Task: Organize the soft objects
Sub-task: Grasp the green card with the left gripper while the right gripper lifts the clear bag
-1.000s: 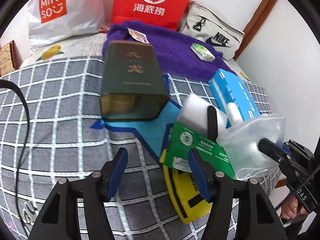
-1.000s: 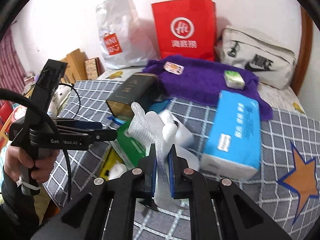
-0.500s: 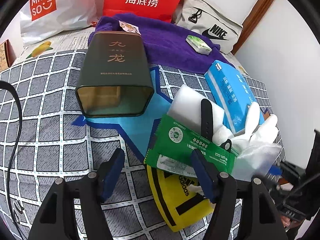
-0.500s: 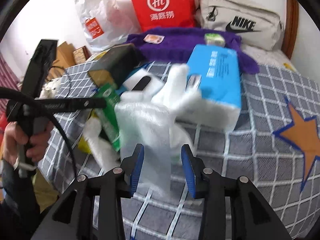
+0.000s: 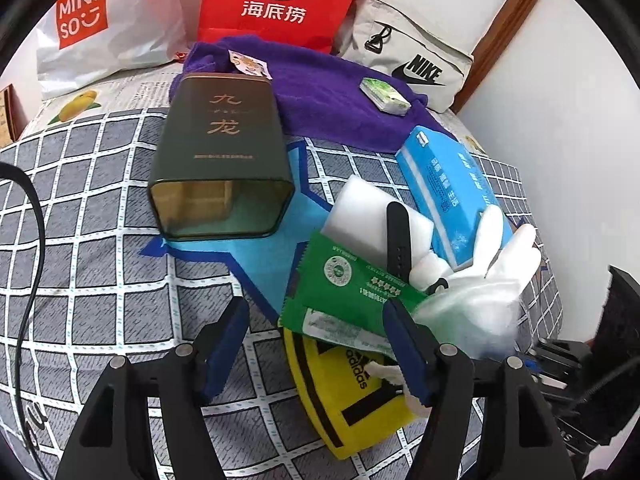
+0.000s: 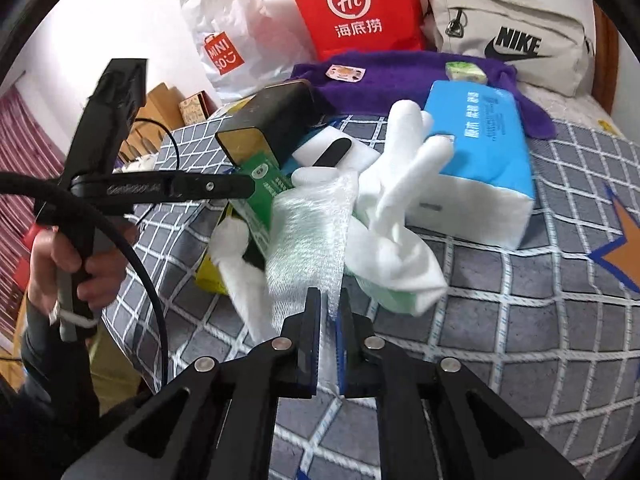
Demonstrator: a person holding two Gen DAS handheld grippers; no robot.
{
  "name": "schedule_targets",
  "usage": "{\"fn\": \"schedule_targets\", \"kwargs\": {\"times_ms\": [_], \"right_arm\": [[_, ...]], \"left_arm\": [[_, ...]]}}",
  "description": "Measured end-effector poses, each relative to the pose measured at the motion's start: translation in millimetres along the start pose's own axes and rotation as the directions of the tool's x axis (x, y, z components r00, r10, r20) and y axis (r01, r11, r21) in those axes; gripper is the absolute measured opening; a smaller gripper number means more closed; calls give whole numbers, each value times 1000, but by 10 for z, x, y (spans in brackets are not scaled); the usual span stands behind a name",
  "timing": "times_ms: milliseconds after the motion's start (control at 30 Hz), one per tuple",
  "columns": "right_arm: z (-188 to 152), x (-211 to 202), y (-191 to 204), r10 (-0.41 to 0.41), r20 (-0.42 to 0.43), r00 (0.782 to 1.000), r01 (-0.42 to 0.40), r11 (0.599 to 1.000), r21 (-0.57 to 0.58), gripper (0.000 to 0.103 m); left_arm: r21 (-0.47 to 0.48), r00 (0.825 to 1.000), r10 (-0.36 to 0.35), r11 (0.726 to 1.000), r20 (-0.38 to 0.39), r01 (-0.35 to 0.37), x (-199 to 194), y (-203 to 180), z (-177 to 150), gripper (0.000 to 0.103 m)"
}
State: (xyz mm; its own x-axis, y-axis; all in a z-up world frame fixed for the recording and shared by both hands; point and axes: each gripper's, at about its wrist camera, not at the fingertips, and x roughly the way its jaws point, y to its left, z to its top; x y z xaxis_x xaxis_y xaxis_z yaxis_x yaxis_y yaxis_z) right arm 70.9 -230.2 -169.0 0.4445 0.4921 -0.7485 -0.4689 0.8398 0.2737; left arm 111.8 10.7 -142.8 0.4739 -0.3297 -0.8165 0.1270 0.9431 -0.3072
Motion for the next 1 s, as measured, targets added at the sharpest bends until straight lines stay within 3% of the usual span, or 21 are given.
{"fn": "schedule_targets", "kwargs": {"times_ms": [167, 200, 233, 300, 333, 433, 833, 867, 1000], "right_arm": [[80, 244, -53, 52, -29, 998, -51, 997, 55, 15], [81, 282, -49, 58, -31, 998, -57, 997, 52, 14], [77, 296, -45, 62, -32, 998, -61, 997, 46, 7], [60, 251, -40, 70, -19, 997, -69, 997, 42, 4], [55, 193, -38, 70, -6, 998, -70, 997, 40, 3], [54, 4, -54, 74, 32, 997, -76, 996, 51, 3], [119, -407, -138, 20, 97, 995, -27, 997, 73, 2], [122, -430, -118, 13, 101, 995, -20, 998, 66, 2], [137, -526, -61, 10, 117, 993, -15, 999, 43, 2]], "left_arm": [[3, 1000, -1, 1000, -16, 1, 100, -3, 9, 67], [0, 1000, -3, 1000, -18, 3, 132, 0, 11, 67], [-6, 1000, -12, 1000, -15, 12, 155, 13, 15, 67], [-11, 999, -34, 999, 4, 34, 151, 24, 16, 56], [-8, 999, -45, 999, 18, 45, 138, 27, 20, 44], [3, 996, -83, 997, 45, 83, 90, 22, 35, 33], [57, 986, -129, 991, 103, 123, -216, -58, 3, 17], [59, 986, -130, 990, 106, 124, -239, -60, -4, 10], [60, 979, -162, 986, 123, 155, -349, -32, -24, 8]]}}
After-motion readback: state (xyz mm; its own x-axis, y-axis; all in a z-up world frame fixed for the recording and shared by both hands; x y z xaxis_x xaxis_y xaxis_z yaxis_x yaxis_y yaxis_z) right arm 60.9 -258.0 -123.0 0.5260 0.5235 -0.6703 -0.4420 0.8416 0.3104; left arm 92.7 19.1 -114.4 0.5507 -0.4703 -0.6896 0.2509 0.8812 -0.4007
